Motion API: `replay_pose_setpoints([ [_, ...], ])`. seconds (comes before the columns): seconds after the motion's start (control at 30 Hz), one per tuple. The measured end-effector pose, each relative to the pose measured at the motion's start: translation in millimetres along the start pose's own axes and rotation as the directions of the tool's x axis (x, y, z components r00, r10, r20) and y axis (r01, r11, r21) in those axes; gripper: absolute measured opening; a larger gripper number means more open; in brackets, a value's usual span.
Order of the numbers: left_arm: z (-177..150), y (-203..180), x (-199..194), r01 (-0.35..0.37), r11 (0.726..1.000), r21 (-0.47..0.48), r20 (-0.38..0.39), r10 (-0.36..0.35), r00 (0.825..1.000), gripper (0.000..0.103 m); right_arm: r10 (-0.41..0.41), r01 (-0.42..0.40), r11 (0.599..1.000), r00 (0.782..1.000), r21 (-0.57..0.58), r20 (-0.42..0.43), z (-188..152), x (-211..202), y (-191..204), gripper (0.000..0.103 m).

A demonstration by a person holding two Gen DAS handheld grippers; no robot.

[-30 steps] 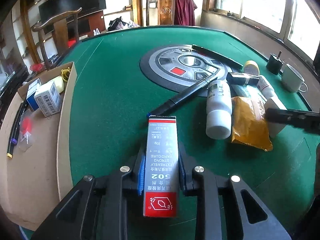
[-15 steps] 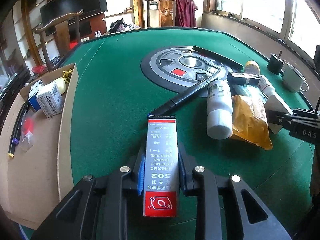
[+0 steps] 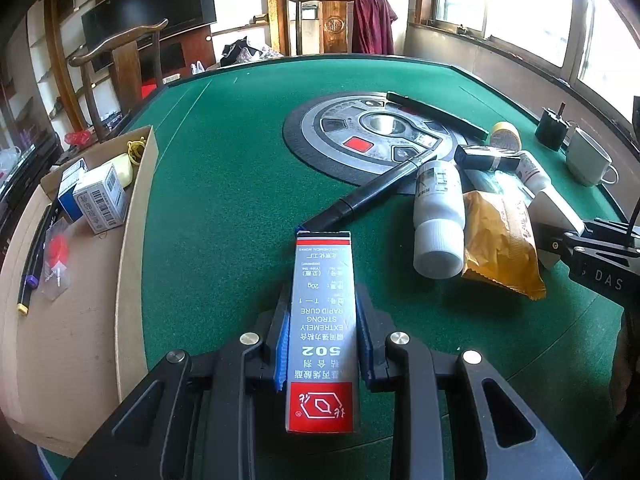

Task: Organize objects
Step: 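Lift the glue box and white box and carry them toward the tray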

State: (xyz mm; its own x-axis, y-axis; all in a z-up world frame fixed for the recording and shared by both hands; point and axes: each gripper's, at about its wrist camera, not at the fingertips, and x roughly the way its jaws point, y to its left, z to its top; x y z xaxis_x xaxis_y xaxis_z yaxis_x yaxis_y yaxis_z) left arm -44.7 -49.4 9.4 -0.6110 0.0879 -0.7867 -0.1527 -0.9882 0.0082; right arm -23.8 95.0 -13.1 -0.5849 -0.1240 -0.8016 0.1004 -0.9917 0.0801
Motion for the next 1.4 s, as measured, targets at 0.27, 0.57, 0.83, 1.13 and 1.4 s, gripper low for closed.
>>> replay_pose_setpoints([
  [0.27,0,0,0,-0.009,1.0,-0.002,0.001,0.009,1.0,0.024,0.034,-0.035,0.998,0.999,0.044,0.01,-1,-3,-6,0.019],
  [0.57,-2,-3,-3,-0.054,0.998,0.01,0.011,0.054,0.998,0.023,0.02,-0.025,0.997,0.998,0.074,0.068,1,-16,-11,0.019],
  [0.83,-2,-2,-7,-0.073,0.997,0.012,0.031,0.072,0.997,0.023,0.031,-0.044,0.994,0.992,0.101,0.123,4,-29,-17,0.019],
  [1.13,-2,-12,-15,-0.122,0.992,0.028,0.081,0.119,0.99,0.023,0.061,-0.083,0.99,0.98,0.112,0.189,6,-42,-20,0.019],
  [1.4,-2,-16,-32,-0.127,0.992,0.017,0.128,0.124,0.984,0.023,0.074,-0.096,0.991,0.972,0.09,0.225,9,-47,-16,0.019],
])
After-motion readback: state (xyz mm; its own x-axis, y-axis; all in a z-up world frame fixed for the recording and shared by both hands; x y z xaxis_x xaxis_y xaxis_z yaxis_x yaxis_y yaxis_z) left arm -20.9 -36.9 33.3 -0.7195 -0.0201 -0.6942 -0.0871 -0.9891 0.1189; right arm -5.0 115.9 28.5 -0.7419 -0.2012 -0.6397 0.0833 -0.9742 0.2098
